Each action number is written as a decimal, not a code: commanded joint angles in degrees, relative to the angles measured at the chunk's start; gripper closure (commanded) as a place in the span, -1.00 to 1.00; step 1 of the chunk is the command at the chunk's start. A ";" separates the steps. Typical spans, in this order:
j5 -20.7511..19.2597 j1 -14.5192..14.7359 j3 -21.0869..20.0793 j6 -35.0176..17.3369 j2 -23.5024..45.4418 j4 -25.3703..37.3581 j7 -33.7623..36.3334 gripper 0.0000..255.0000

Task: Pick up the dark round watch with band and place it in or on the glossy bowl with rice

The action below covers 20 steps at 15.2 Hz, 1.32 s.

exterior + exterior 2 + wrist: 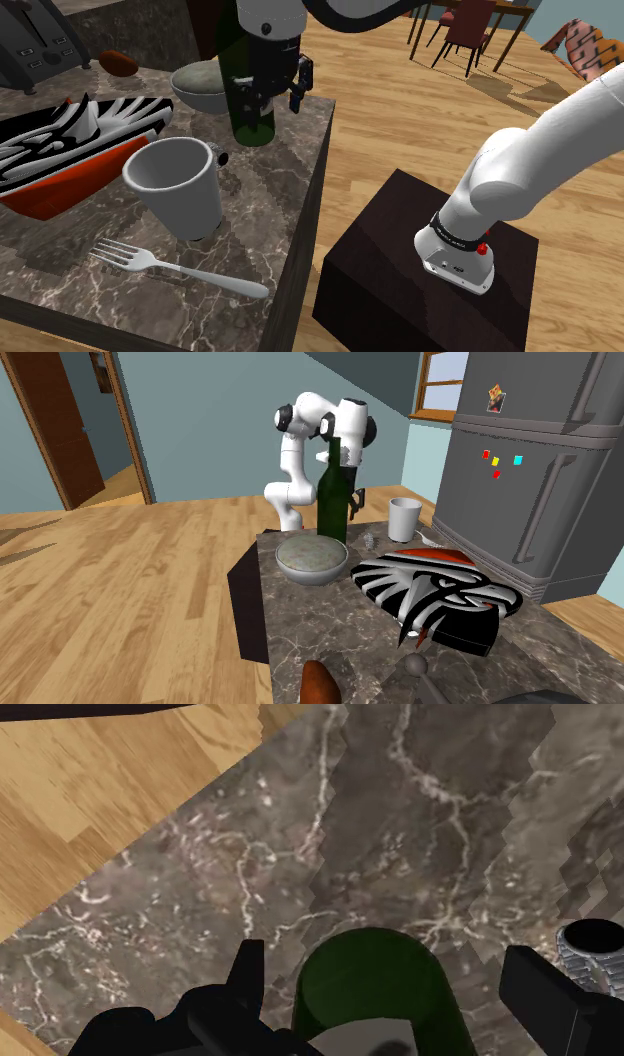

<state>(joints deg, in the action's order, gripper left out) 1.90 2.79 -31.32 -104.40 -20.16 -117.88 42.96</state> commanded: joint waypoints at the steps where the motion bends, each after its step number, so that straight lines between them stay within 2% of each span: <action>1: -1.92 -0.20 -3.27 0.09 4.17 3.65 4.25 -1.00; 4: -6.31 -0.24 -7.74 0.89 11.34 9.79 10.54 -1.00; 7: -12.41 0.94 -11.69 2.77 19.79 16.90 17.33 -1.00; 15: -13.38 0.98 -11.19 -2.75 20.75 12.02 18.15 -1.00; 20: -13.38 0.98 -11.18 -2.75 20.75 12.02 18.15 -1.00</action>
<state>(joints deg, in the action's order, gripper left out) -11.48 3.77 -42.50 -107.13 0.59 -105.85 61.11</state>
